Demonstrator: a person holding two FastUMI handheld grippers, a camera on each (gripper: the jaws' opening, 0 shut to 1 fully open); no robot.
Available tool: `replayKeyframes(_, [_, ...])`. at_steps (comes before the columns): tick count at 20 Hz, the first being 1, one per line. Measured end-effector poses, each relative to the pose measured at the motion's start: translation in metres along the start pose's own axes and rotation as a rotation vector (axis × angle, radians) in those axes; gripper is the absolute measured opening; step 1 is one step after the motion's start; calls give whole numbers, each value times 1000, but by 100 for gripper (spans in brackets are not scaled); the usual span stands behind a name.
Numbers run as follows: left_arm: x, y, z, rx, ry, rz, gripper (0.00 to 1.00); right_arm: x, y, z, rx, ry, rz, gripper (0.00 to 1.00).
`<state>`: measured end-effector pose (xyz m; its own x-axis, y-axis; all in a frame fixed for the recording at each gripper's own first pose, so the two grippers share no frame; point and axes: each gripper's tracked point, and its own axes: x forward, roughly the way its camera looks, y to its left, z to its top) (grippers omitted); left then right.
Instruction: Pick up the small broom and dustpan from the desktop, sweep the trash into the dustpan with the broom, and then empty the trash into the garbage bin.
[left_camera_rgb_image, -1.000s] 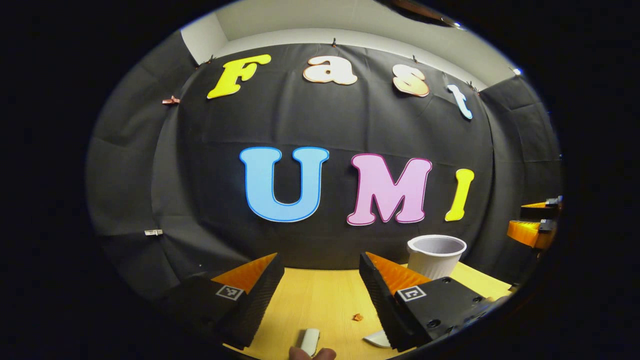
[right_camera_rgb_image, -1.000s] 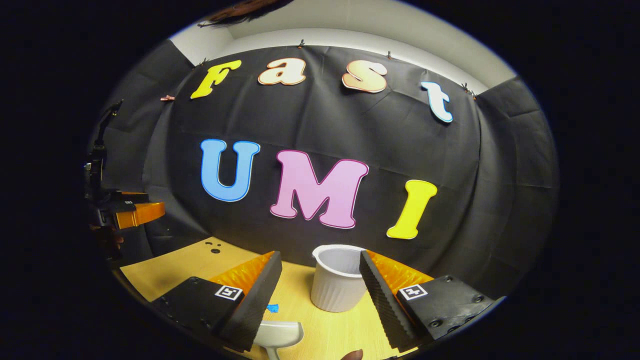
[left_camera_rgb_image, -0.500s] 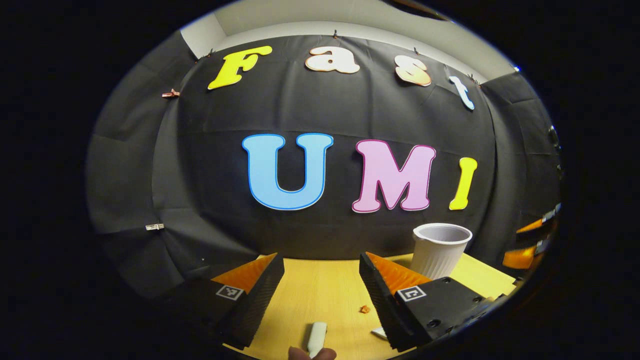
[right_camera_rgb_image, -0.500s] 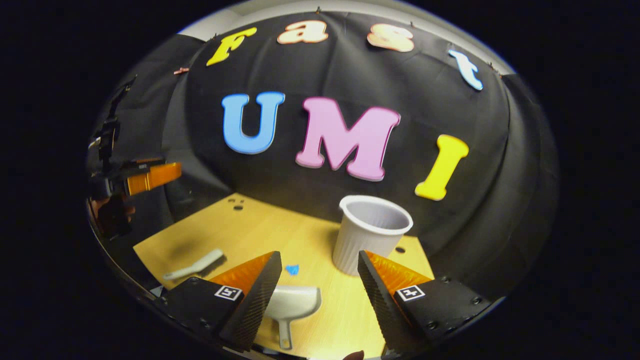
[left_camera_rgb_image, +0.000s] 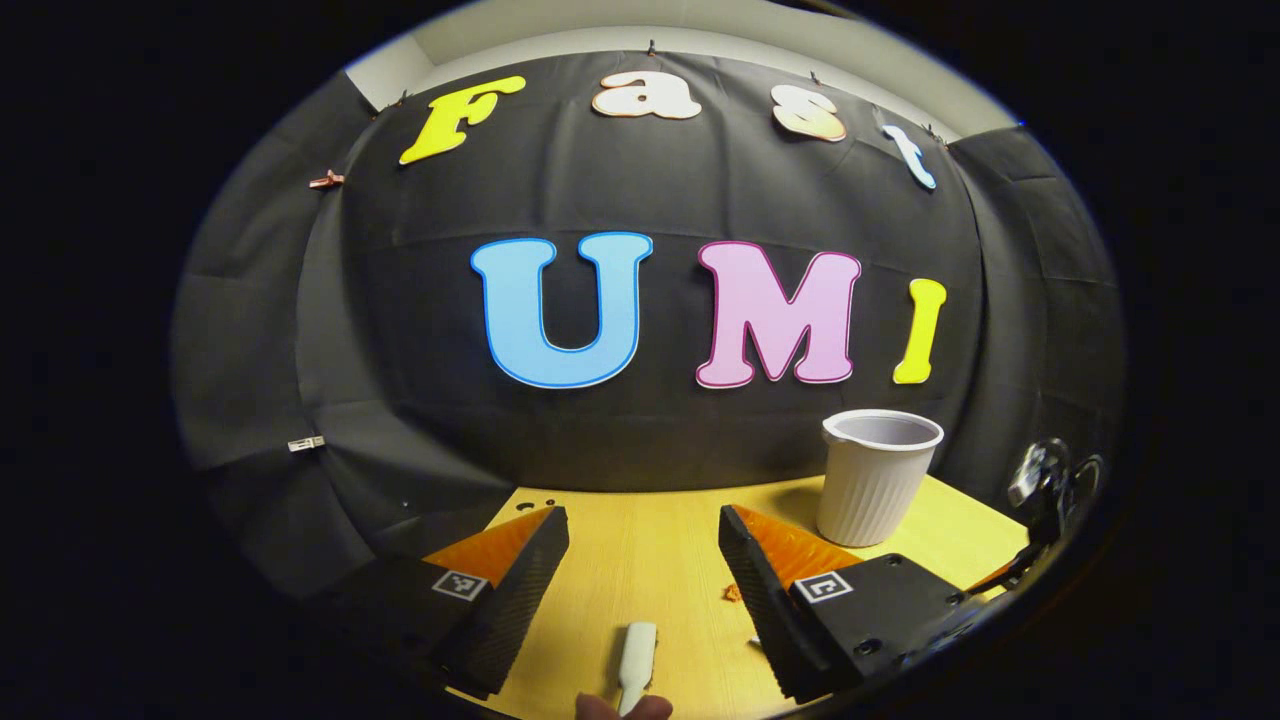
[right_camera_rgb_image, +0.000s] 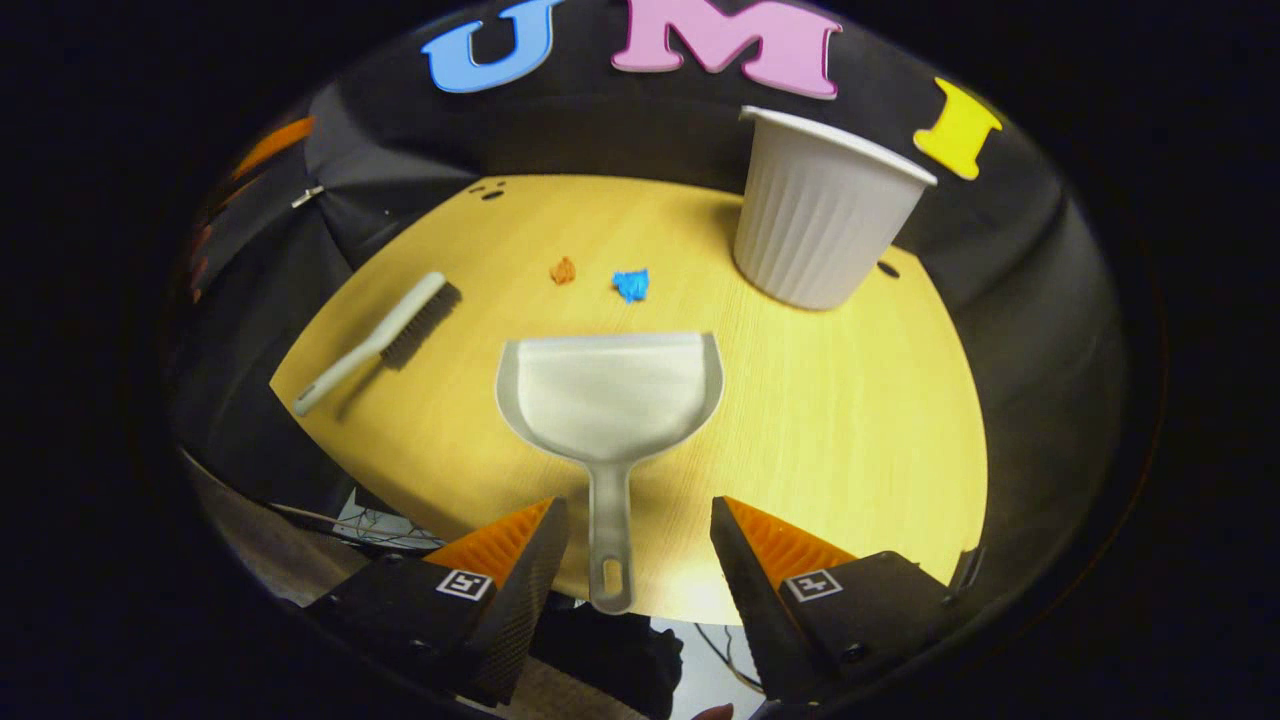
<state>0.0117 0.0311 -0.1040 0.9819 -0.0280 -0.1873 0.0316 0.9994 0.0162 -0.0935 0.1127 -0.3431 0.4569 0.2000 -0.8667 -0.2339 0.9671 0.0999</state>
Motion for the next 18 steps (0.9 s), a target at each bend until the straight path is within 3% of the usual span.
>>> replayKeyframes(7, [-3,5,-12,8,16,8,95,79,12,-30,-16,153,-5,89])
replayKeyframes(18, [1,17,-26,6,54,37,96,103,23,-17,15,203,15,84])
